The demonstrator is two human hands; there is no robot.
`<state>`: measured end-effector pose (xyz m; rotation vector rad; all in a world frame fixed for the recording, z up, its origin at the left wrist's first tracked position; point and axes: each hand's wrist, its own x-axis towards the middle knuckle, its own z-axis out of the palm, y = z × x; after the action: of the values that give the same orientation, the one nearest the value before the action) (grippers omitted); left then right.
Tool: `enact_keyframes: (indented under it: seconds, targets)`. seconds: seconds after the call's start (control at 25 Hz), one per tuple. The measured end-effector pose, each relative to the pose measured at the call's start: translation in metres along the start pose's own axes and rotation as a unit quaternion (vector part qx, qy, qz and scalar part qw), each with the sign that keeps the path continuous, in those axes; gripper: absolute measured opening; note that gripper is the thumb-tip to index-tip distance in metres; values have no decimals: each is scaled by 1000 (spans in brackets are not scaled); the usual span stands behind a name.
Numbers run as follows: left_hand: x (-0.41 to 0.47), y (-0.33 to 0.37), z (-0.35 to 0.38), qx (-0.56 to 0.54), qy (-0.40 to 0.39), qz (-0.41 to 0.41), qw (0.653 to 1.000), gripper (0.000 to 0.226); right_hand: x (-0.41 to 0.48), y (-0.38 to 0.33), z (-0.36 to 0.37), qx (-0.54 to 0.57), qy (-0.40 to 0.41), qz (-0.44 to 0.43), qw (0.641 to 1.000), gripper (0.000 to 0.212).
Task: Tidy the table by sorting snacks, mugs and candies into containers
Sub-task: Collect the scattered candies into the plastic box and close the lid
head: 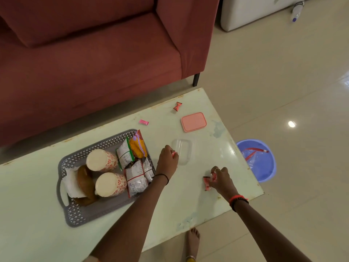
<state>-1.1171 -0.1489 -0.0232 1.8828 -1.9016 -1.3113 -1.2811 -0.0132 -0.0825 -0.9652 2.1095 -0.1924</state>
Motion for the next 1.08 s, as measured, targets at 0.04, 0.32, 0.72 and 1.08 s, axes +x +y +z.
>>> enact_keyframes:
  seconds: [0.04,0.32,0.72,1.08]
  targets:
    - [6,3,-1,5,0,-1,1000,7,0,-1,4,7,-1,-2,1000,32]
    - [36,13,14,2,-15,-7,1000,30,4,-5,17,49,-1,-5,999,22]
    - [28,11,1,-175,52,-179,967,30,2,-48,-20,263,61,14,963,19]
    - [31,11,4,-217,53,-220,950,33,47,-127,-33,188,77,-82,976,15]
